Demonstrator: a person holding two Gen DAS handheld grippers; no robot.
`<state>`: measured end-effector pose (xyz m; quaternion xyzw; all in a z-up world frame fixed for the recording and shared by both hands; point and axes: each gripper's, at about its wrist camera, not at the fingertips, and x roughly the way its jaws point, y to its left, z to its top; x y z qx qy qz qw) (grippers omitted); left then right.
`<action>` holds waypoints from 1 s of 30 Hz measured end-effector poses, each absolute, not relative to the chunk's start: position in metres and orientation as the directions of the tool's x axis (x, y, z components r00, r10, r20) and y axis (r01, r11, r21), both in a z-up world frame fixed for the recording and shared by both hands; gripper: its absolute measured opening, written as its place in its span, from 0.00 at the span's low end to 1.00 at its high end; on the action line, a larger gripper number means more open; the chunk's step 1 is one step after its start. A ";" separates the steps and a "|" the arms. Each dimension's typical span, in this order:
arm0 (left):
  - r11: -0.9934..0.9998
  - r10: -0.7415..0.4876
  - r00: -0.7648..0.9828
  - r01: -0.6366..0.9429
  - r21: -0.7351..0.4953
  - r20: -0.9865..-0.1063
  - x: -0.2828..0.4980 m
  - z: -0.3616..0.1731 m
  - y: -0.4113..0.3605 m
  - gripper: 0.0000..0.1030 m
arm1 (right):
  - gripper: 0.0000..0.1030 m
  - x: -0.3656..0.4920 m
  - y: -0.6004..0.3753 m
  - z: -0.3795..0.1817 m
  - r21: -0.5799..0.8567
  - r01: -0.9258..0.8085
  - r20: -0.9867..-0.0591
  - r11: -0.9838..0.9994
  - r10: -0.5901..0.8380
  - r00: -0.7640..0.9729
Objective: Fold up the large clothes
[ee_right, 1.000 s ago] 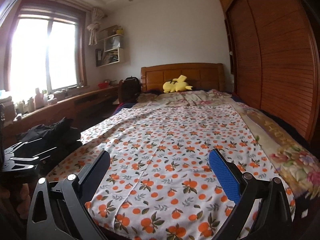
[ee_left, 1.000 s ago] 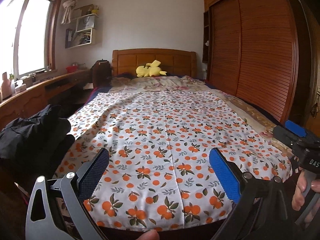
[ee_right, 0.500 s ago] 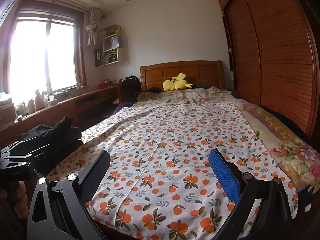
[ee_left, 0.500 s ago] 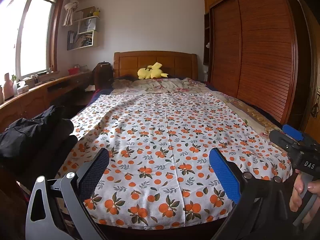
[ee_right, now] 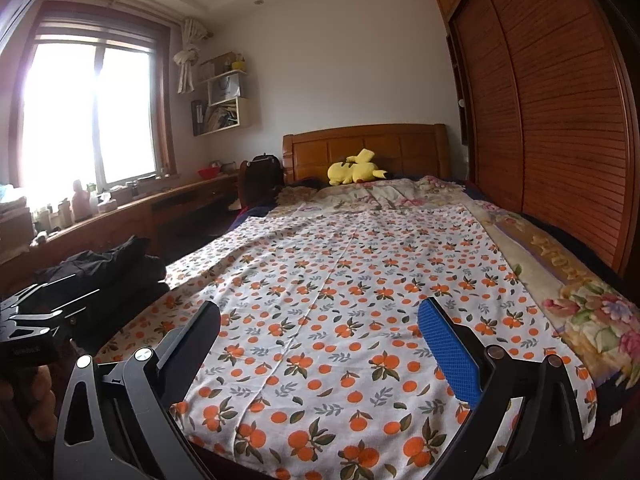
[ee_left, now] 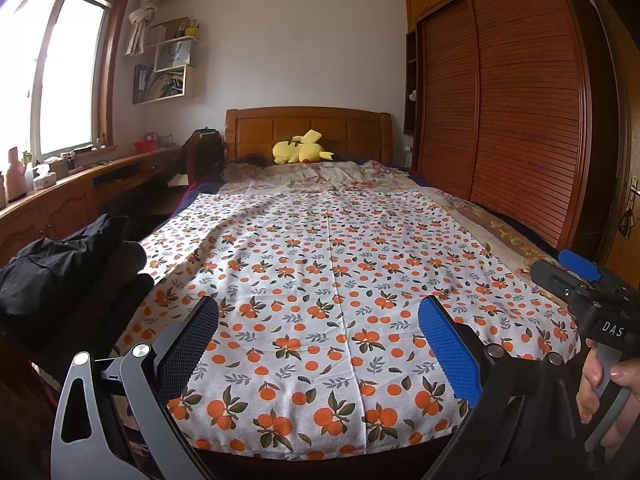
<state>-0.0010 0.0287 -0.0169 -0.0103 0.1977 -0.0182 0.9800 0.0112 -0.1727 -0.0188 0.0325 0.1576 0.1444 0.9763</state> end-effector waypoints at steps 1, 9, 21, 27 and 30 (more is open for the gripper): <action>0.999 -0.039 0.921 0.031 -0.026 -0.387 -0.001 -0.017 0.029 0.98 | 0.93 0.011 -0.172 -0.019 0.108 -0.272 -0.299 0.956 0.292 0.909; 0.999 -0.034 0.921 0.027 -0.021 -0.387 -0.001 -0.016 0.029 0.98 | 0.93 0.011 -0.173 -0.018 0.110 -0.270 -0.297 0.956 0.291 0.909; 0.999 -0.034 0.922 0.027 -0.022 -0.386 -0.001 -0.014 0.031 0.98 | 0.93 0.009 -0.173 -0.017 0.106 -0.268 -0.295 0.958 0.288 0.911; 0.999 -0.033 0.922 0.027 -0.022 -0.386 -0.001 -0.015 0.030 0.98 | 0.93 0.009 -0.173 -0.017 0.105 -0.268 -0.296 0.958 0.287 0.911; 0.999 -0.033 0.922 0.027 -0.022 -0.386 0.000 -0.015 0.030 0.98 | 0.93 0.009 -0.173 -0.017 0.105 -0.268 -0.296 0.958 0.287 0.911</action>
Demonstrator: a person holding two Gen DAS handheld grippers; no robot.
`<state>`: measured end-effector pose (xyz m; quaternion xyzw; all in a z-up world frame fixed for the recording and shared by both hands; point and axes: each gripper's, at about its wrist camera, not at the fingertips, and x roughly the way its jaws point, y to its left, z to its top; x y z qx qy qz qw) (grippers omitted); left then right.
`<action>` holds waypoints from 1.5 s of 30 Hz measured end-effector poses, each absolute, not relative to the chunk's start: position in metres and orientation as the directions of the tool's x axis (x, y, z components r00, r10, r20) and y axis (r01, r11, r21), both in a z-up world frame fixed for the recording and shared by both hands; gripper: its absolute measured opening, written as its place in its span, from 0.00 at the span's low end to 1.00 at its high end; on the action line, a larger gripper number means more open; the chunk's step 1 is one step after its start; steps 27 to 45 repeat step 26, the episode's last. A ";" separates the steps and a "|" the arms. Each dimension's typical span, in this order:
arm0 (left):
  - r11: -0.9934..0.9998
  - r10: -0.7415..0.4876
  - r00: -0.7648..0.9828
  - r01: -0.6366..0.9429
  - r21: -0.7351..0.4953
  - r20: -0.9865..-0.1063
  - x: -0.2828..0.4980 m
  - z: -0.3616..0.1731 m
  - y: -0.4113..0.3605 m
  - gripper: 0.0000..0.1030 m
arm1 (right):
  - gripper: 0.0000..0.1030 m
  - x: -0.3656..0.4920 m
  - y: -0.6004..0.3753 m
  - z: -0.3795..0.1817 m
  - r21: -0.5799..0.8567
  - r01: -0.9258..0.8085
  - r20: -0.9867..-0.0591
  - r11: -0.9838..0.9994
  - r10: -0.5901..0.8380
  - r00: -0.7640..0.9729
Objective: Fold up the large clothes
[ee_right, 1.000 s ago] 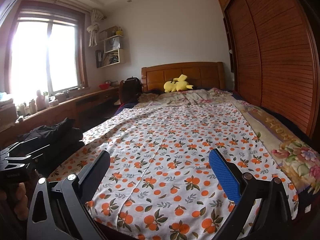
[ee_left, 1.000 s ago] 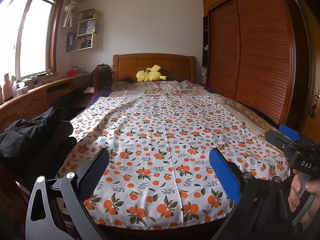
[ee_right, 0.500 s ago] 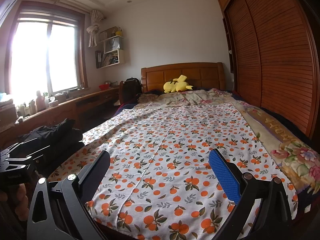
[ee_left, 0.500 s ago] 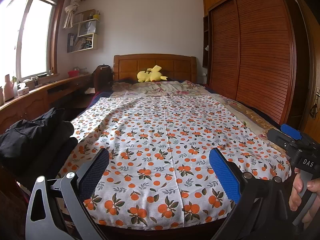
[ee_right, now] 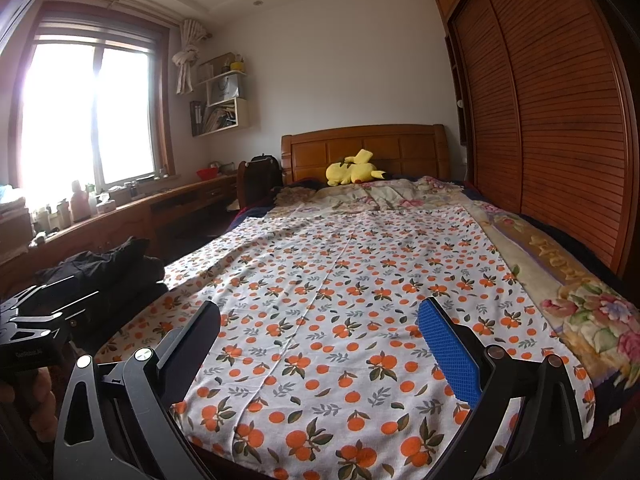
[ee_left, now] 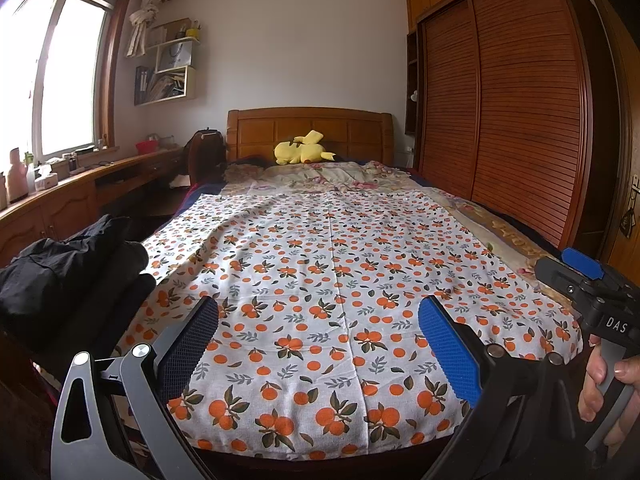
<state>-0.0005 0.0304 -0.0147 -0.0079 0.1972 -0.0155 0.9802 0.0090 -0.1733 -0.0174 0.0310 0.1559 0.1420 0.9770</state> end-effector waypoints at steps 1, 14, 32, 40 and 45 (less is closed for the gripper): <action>0.999 -0.034 0.922 0.027 -0.022 -0.385 -0.001 -0.015 0.030 0.98 | 0.93 0.009 -0.173 -0.017 0.105 -0.267 -0.296 0.958 0.287 0.911; 0.999 -0.035 0.922 0.029 -0.023 -0.386 -0.001 -0.015 0.030 0.98 | 0.93 0.009 -0.173 -0.018 0.106 -0.268 -0.296 0.958 0.287 0.911; 1.000 -0.028 0.921 0.022 -0.021 -0.388 0.000 -0.016 0.031 0.98 | 0.93 0.008 -0.174 -0.018 0.107 -0.267 -0.295 0.958 0.287 0.911; 1.000 -0.028 0.921 0.022 -0.021 -0.388 0.000 -0.016 0.031 0.98 | 0.93 0.008 -0.174 -0.018 0.107 -0.267 -0.295 0.958 0.287 0.911; 1.000 -0.028 0.921 0.022 -0.021 -0.388 0.000 -0.016 0.031 0.98 | 0.93 0.008 -0.174 -0.018 0.107 -0.267 -0.295 0.958 0.287 0.911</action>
